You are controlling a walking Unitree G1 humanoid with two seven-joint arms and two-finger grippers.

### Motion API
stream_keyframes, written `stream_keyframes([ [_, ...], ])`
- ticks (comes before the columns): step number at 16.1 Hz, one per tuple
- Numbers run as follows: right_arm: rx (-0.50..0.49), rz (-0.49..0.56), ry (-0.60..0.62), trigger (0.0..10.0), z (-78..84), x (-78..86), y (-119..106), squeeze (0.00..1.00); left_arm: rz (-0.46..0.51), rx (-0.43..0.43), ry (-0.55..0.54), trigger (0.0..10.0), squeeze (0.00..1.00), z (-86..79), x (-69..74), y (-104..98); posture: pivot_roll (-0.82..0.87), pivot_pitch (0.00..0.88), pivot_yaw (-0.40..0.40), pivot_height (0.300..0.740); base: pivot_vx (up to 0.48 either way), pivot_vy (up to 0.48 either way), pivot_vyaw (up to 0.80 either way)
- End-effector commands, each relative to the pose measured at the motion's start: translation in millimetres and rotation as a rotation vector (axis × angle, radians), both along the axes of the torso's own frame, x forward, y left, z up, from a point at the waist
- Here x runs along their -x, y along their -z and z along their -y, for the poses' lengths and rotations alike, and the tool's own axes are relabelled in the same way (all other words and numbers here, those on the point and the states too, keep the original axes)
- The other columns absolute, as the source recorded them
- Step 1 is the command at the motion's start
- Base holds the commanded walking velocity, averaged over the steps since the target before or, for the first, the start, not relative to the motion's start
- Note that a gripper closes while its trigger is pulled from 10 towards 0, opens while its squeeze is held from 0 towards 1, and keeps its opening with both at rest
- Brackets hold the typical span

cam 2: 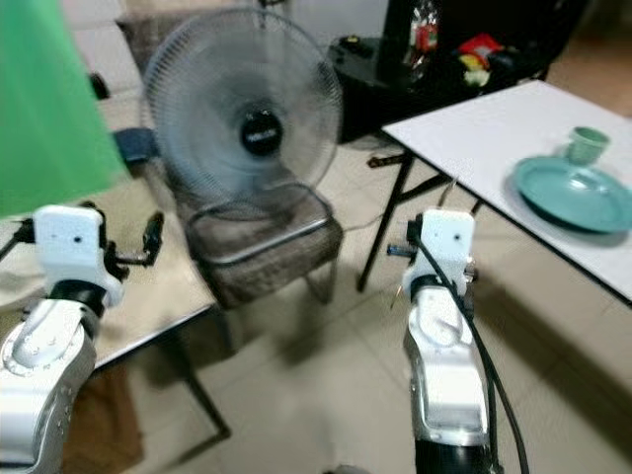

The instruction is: Setting the table

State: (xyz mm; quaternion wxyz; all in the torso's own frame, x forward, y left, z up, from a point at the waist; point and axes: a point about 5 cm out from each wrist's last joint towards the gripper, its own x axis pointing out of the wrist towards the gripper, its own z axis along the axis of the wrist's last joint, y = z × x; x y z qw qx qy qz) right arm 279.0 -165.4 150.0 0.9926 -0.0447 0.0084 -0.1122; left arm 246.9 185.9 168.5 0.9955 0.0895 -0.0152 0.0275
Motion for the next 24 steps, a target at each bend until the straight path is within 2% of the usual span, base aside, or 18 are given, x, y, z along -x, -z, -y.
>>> stream_keyframes([
  [1,-0.009,-0.019,0.012,10.0,4.2,1.5,2,0.0,0.019,-0.012,0.004,10.0,0.0,1.4,1.0,-2,0.11,0.0,-0.029,0.74,0.0,0.0,-0.74],
  [3,-0.045,-0.028,-0.021,10.0,2.4,3.4,5,0.0,-0.002,-0.002,0.029,10.0,0.0,2.3,2.9,0,0.1,0.0,-0.019,0.74,0.0,0.0,-0.74],
  [5,-0.115,-0.031,-0.091,10.0,0.2,6.1,4,0.0,0.005,-0.004,0.107,10.0,0.0,8.7,2.8,-2,0.1,0.0,-0.009,0.74,0.0,0.0,-0.79],
  [8,-0.165,-0.043,-0.13,10.0,-0.5,8.3,5,0.0,0.015,-0.011,0.096,10.0,0.0,7.4,-0.2,-2,0.1,0.0,-0.003,0.74,0.0,0.0,-0.53],
  [11,-0.19,-0.057,-0.126,10.0,-0.2,9.8,5,0.0,0.013,0.026,0.078,10.0,0.0,3.0,-0.7,-1,0.09,0.0,0.001,0.74,0.0,0.0,-0.53],
  [13,-0.172,-0.074,-0.175,10.0,-5.4,9.9,6,0.0,0.005,0.036,0.071,10.0,0.0,1.8,-2.1,0,0.09,0.0,-0.001,0.74,0.0,0.0,-0.65],
  [15,-0.081,-0.088,-0.239,10.0,-11.8,8.4,6,0.0,-0.007,0.044,0.063,10.0,0.0,-0.1,-3.2,2,0.08,0.0,-0.003,0.74,0.0,0.0,0.0],
  [18,-0.103,-0.085,-0.293,10.0,-19.9,5.0,3,0.0,-0.01,0.045,0.067,10.0,0.0,-0.9,-3.9,2,0.08,0.0,-0.007,0.74,0.301,0.0,0.0],
  [21,-0.096,-0.088,-0.222,10.0,-12.2,4.4,6,0.0,-0.008,0.04,0.079,10.0,0.0,0.6,-5.5,1,0.09,0.0,-0.009,0.74,0.32,0.0,0.0],
  [24,-0.083,-0.1,-0.229,10.0,-11.3,4.1,7,0.0,-0.011,0.034,0.081,10.0,0.0,-0.3,-6.3,1,0.08,0.0,-0.006,0.74,0.334,0.0,0.0],
])
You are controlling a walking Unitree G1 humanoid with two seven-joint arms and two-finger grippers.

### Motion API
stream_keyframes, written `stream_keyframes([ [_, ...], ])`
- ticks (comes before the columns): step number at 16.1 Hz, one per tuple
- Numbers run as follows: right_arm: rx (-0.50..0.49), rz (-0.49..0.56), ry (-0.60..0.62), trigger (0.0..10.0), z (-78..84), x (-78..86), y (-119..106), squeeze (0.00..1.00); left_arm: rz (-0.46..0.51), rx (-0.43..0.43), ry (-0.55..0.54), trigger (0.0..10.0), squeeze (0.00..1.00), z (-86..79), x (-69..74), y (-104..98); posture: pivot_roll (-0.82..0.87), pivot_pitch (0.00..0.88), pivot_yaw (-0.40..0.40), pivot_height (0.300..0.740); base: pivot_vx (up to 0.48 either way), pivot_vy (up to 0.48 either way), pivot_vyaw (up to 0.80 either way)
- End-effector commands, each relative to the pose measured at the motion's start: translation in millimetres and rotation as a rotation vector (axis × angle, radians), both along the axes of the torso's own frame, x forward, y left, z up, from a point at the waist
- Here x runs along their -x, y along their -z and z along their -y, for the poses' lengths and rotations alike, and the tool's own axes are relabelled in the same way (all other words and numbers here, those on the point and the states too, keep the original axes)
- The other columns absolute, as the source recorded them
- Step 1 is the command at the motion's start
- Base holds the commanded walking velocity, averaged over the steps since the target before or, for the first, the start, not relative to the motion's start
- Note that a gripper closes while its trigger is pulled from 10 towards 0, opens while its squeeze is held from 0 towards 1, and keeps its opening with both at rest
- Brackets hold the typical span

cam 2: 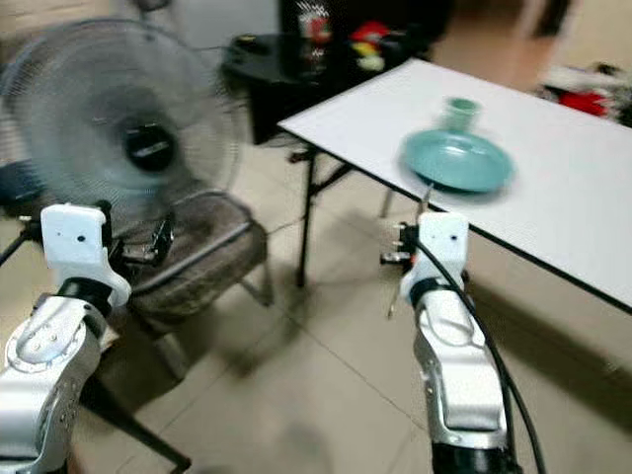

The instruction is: Setting the table

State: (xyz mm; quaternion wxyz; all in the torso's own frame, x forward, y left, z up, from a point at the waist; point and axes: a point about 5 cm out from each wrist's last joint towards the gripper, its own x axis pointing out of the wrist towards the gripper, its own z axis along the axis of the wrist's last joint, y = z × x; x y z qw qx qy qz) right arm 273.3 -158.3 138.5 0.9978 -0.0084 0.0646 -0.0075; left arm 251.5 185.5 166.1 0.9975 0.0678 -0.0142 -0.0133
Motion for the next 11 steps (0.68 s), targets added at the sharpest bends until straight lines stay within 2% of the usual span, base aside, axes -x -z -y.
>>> stream_keyframes([
  [1,-0.009,0.009,-0.028,10.0,-4.2,-1.9,-4.1,0.0,-0.003,-0.01,0.0,10.0,0.0,-1.0,-2.2,-1.5,0.08,0.0,-0.004,0.74,0.334,0.0,0.0],
  [3,-0.036,-0.007,-0.035,10.0,-5.3,-2.8,-4.6,0.0,-0.002,-0.018,0.007,10.0,0.0,-1.2,-3.6,-2.2,0.08,0.0,-0.003,0.74,0.334,0.0,0.0],
  [6,-0.04,-0.002,-0.038,10.0,-5.5,-3.3,-6.8,0.0,-0.001,-0.022,0.005,10.0,0.0,-3.0,-4.9,-2.7,0.08,0.0,-0.001,0.74,0.334,0.0,-0.8],
  [8,-0.028,0.025,-0.039,10.0,-4.2,-3.5,-11.1,0.0,-0.001,-0.024,0.005,10.0,0.0,-3.1,-5.1,-2.9,0.08,0.0,0.0,0.74,0.337,0.0,0.0],
  [11,-0.02,-0.004,-0.039,10.0,-1.9,-7.7,-12.9,0.0,0.002,-0.024,0.016,10.0,0.0,-2.4,-7.7,-3.3,0.07,0.0,0.0,0.74,0.334,0.0,0.0],
])
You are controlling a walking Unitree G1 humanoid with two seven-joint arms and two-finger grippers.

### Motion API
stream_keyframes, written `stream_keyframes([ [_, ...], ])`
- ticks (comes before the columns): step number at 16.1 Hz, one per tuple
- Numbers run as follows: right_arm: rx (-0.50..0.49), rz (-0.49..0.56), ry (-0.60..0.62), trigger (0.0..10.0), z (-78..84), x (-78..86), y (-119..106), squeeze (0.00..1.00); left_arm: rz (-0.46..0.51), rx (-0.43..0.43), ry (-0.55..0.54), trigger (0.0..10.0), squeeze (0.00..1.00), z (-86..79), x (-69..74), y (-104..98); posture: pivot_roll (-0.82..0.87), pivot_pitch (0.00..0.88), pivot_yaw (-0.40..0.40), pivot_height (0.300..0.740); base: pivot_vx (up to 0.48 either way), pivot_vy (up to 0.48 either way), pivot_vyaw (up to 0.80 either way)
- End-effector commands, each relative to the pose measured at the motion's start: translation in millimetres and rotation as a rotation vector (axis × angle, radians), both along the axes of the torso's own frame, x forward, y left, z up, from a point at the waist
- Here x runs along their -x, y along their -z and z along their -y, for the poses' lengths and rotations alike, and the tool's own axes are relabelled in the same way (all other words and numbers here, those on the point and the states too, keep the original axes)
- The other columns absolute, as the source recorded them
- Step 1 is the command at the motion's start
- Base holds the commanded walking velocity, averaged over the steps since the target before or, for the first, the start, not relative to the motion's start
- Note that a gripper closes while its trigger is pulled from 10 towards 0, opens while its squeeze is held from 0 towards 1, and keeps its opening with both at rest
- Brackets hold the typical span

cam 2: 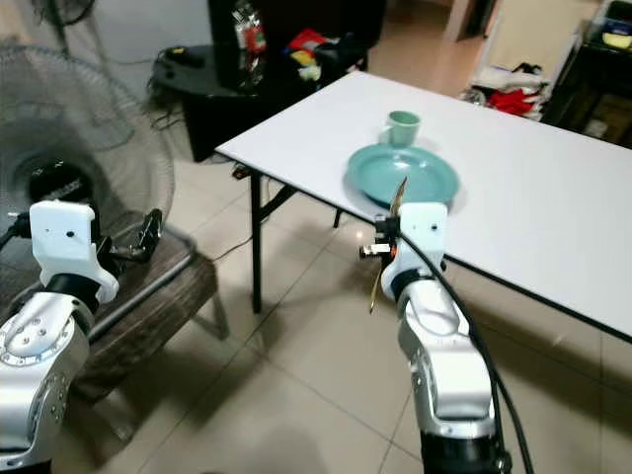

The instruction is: Setting the table

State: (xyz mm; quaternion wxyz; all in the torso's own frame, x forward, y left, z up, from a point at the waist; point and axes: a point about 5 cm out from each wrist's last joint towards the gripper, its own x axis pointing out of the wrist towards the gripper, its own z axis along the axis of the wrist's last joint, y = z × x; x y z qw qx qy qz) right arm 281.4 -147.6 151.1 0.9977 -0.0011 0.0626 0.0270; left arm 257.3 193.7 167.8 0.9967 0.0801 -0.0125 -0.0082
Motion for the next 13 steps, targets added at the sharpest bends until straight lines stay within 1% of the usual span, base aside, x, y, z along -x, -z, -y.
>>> stream_keyframes([
  [1,-0.003,-0.014,0.029,10.0,7.4,-0.7,-1.2,0.0,0.005,0.0,0.036,10.0,0.0,6.8,-2.6,-1.8,0.07,0.0,-0.002,0.74,0.334,0.0,0.0],
  [3,-0.011,-0.017,0.023,10.0,5.5,-2.1,-2.5,0.0,0.006,-0.001,0.043,10.0,0.0,7.6,-3.5,-2.1,0.07,0.0,-0.005,0.74,0.334,0.0,0.0],
  [6,-0.016,-0.026,0.014,10.0,4.9,-3.4,-0.6,0.0,0.008,-0.009,0.029,10.0,0.0,3.5,-3.0,-2.3,0.08,0.0,-0.01,0.74,0.333,0.0,0.0],
  [8,-0.035,-0.041,0.01,10.0,4.1,-5.2,1.0,0.0,0.009,-0.012,0.027,10.0,0.0,3.2,-3.4,-2.8,0.09,0.0,-0.009,0.74,0.336,0.0,-0.62],
  [11,-0.021,-0.026,0.037,10.0,5.3,-7.9,0.1,0.0,0.013,-0.017,0.033,10.0,0.0,3.3,-5.6,-4.3,0.09,0.0,-0.004,0.74,0.334,0.0,-0.77],
  [12,-0.016,-0.021,0.041,10.0,5.2,-8.1,-0.5,0.0,0.014,-0.017,0.034,10.0,0.0,2.4,-6.5,-4.4,0.08,0.0,0.0,0.74,0.334,0.0,-0.43],
  [13,-0.019,-0.02,0.042,10.0,5.3,-7.8,-0.7,0.0,0.013,-0.018,0.036,10.0,0.0,2.0,-7.1,-4.2,0.08,0.0,0.004,0.74,0.334,0.0,0.0],
])
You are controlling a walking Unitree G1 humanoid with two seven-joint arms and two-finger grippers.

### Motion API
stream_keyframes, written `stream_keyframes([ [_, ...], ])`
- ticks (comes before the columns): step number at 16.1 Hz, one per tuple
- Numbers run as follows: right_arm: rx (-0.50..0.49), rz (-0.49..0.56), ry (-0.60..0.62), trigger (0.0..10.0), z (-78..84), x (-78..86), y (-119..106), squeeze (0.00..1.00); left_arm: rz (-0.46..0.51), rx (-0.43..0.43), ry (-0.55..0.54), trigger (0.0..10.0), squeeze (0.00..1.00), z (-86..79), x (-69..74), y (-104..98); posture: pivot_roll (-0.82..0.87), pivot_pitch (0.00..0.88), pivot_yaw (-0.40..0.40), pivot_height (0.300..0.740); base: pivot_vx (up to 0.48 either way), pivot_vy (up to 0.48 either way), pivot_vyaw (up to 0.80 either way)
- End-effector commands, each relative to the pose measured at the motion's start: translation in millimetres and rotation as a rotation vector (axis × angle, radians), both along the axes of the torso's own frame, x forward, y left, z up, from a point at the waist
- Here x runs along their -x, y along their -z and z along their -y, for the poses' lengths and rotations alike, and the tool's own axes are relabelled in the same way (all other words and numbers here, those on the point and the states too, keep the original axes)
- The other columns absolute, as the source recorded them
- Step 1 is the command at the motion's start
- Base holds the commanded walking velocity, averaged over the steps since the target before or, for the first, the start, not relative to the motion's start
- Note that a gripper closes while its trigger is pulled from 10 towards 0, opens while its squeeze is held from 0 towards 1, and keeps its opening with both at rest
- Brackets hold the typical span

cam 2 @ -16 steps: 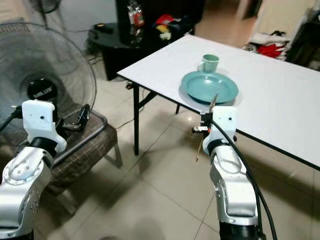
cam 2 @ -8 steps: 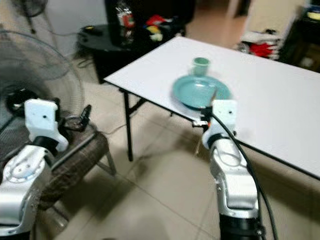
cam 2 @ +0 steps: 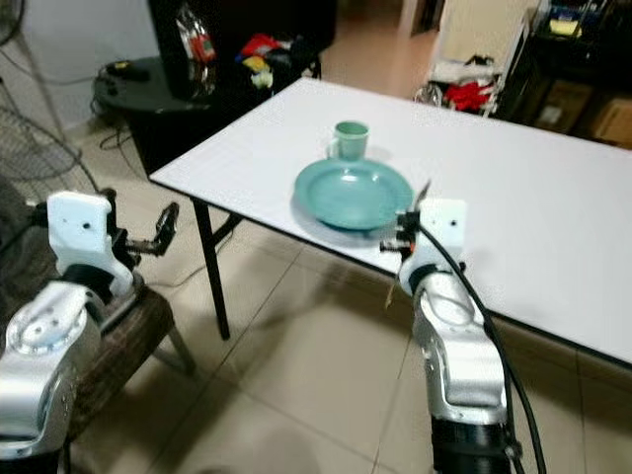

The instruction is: Setting the table

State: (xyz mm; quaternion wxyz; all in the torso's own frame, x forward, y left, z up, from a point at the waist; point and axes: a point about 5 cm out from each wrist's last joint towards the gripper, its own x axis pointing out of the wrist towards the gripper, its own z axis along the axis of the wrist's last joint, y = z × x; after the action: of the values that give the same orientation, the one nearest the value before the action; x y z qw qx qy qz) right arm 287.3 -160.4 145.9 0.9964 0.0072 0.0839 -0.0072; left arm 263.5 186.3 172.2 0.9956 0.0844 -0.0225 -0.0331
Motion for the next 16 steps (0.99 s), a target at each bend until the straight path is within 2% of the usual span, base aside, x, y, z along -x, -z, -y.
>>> stream_keyframes([
  [1,-0.01,0.021,-0.029,10.0,-7.7,-1.8,-6,0.0,-0.003,-0.01,-0.013,10.0,0.0,-5.3,-1.2,0,0.08,0.0,0.004,0.74,0.334,0.0,0.0],
  [4,-0.028,0.009,-0.037,10.0,-9.1,-0.7,-5,0.0,-0.003,-0.01,0.011,10.0,0.0,-2.0,-2.8,-1,0.07,0.0,0.015,0.74,0.333,0.0,0.0],
  [8,-0.002,0.025,-0.034,10.0,-9.2,-1.6,-5,0.0,0.002,-0.008,0.002,10.0,0.0,-3.8,-3.9,-2,0.08,0.0,0.006,0.74,0.334,0.0,0.0],
  [12,-0.008,0.012,-0.053,10.0,-13.5,-6.7,-3,0.0,0.003,-0.013,-0.021,10.0,0.0,-8.0,0.0,-1,0.1,0.0,-0.016,0.74,0.337,0.0,-0.74],
  [16,0.002,0.021,-0.045,10.0,-11.7,-6.6,-4,0.0,0.005,-0.024,-0.022,10.0,0.0,-12.1,-3.4,-3,0.09,0.0,0.002,0.74,0.338,0.0,0.0],
])
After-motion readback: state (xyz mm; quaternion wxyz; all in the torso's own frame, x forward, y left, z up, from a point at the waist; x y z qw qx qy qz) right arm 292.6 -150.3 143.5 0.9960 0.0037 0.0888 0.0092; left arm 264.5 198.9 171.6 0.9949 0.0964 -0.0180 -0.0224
